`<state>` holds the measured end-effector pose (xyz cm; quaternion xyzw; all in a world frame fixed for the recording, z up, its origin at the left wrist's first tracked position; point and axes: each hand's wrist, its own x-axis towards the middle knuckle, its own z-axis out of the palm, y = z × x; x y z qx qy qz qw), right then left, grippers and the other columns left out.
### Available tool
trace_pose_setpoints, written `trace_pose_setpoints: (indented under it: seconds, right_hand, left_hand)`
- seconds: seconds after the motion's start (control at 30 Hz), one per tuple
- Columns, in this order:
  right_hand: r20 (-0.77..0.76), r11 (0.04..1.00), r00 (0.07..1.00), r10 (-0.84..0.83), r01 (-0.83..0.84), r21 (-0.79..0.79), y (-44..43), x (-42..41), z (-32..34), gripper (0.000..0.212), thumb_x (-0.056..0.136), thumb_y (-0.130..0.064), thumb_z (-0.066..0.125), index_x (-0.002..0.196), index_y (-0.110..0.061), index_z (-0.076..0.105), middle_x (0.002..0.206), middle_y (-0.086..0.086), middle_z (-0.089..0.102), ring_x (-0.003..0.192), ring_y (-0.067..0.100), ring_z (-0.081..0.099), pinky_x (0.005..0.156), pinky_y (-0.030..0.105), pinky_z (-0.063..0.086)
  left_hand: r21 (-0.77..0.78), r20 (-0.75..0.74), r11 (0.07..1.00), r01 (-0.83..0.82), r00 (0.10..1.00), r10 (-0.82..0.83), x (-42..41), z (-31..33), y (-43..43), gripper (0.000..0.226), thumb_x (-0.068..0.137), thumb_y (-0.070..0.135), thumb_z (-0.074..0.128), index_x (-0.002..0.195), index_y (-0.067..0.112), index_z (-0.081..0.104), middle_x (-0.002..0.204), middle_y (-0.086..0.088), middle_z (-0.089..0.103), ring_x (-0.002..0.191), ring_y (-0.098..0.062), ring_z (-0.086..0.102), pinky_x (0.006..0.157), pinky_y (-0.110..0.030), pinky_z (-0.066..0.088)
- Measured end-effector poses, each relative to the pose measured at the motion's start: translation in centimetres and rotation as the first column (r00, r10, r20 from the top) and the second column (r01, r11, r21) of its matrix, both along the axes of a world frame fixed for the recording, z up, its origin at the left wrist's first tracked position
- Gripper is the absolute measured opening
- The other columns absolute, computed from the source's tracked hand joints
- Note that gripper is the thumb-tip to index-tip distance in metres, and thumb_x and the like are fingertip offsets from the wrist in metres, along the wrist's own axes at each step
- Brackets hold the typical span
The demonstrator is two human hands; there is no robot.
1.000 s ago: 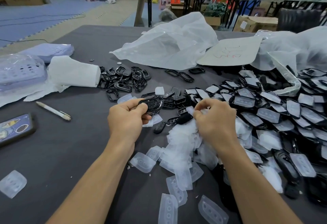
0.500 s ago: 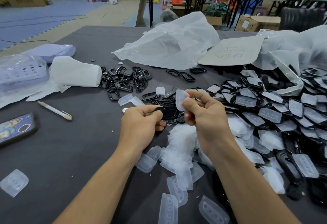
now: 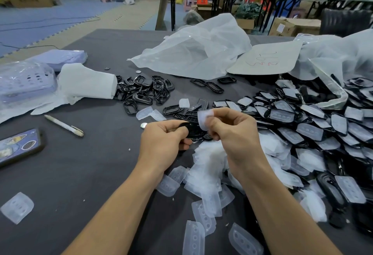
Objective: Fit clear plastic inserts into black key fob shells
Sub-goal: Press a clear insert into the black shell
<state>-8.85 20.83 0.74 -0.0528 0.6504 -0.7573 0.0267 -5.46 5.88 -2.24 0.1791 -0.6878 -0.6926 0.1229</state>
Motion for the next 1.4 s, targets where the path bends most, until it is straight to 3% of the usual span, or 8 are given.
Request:
trace_pose_setpoints:
  seconds: [0.13,0.27,0.57,0.73,1.03,1.17,1.27,1.4]
  right_hand:
    - [-0.094,0.993,0.994,-0.064,0.073,0.093,0.0,-0.1,-0.4,0.018,0.084,-0.004,0.082,0.078,-0.021,0.081,0.084,0.016,0.075,0.074,0.019,0.061,0.074,0.031,0.053]
    - [-0.189,0.986,0.980,-0.065,0.092,0.136,0.0,-0.1,-0.3,0.020,0.083,0.000,0.080,0.077,-0.019,0.081,0.069,0.000,0.070,0.065,0.011,0.055,0.064,0.022,0.047]
    - [0.065,0.992,0.991,0.120,-0.123,0.037,0.2,0.2,0.5,0.031,0.081,0.016,0.058,0.071,-0.006,0.077,0.062,-0.005,0.068,0.050,-0.003,0.054,0.050,0.007,0.040]
    - [0.030,0.992,0.995,0.095,-0.097,0.080,0.6,0.0,0.6,0.013,0.087,-0.002,0.074,0.075,-0.008,0.076,0.059,-0.007,0.065,0.051,-0.002,0.053,0.054,0.009,0.042]
    - [0.218,0.995,0.976,0.006,0.016,-0.103,0.6,-0.6,0.7,0.024,0.095,-0.008,0.068,0.073,-0.015,0.076,0.061,-0.001,0.058,0.049,0.010,0.041,0.053,0.024,0.034]
    - [0.181,0.996,0.983,0.018,-0.002,-0.088,0.6,-0.6,0.6,0.012,0.096,0.000,0.064,0.091,-0.008,0.071,0.059,0.000,0.057,0.047,0.010,0.047,0.045,0.020,0.039]
    - [0.151,0.996,0.986,0.064,-0.054,-0.070,0.7,-0.4,0.5,0.024,0.092,0.009,0.064,0.106,-0.009,0.070,0.060,0.001,0.061,0.050,0.012,0.054,0.046,0.020,0.043]
    - [0.131,0.998,0.989,0.063,-0.063,-0.004,0.9,-0.2,0.6,0.023,0.089,0.012,0.065,0.092,-0.009,0.074,0.070,0.004,0.069,0.057,0.014,0.063,0.053,0.019,0.051]
  left_hand:
    - [-0.009,-0.003,1.000,0.016,1.000,-0.016,0.0,0.0,0.1,0.036,0.092,0.004,0.069,0.082,0.034,0.084,0.076,-0.005,0.079,0.063,-0.013,0.072,0.064,-0.026,0.059]
    - [-0.018,0.005,1.000,0.019,1.000,-0.018,-0.1,0.0,0.1,0.034,0.092,0.006,0.070,0.083,0.035,0.084,0.077,-0.006,0.080,0.065,-0.015,0.073,0.069,-0.032,0.063]
    - [-0.020,-0.021,0.999,0.036,0.999,-0.036,0.0,0.2,0.2,0.035,0.092,0.002,0.068,0.083,0.032,0.084,0.077,-0.005,0.080,0.062,-0.014,0.072,0.061,-0.024,0.059]
    - [-0.020,-0.044,0.999,0.050,0.998,-0.051,0.1,0.2,0.2,0.036,0.092,0.002,0.067,0.084,0.032,0.085,0.076,-0.004,0.079,0.062,-0.011,0.071,0.060,-0.022,0.058]
    - [0.004,-0.035,0.999,0.032,0.999,-0.032,0.1,0.1,0.2,0.032,0.092,0.001,0.069,0.084,0.028,0.085,0.076,-0.006,0.079,0.062,-0.014,0.072,0.062,-0.026,0.059]
    - [0.013,-0.038,0.999,0.030,0.999,-0.029,0.1,0.3,0.3,0.028,0.091,-0.001,0.069,0.086,0.022,0.084,0.076,-0.009,0.079,0.060,-0.014,0.071,0.060,-0.025,0.058]
    - [0.000,-0.037,1.000,0.024,0.999,-0.024,0.2,0.4,0.4,0.028,0.092,-0.001,0.069,0.087,0.023,0.084,0.075,-0.008,0.079,0.061,-0.014,0.072,0.059,-0.025,0.058]
    - [0.004,-0.033,1.000,0.019,0.999,-0.019,0.2,0.4,0.4,0.026,0.092,-0.001,0.069,0.088,0.021,0.083,0.075,-0.008,0.079,0.061,-0.015,0.072,0.060,-0.025,0.058]
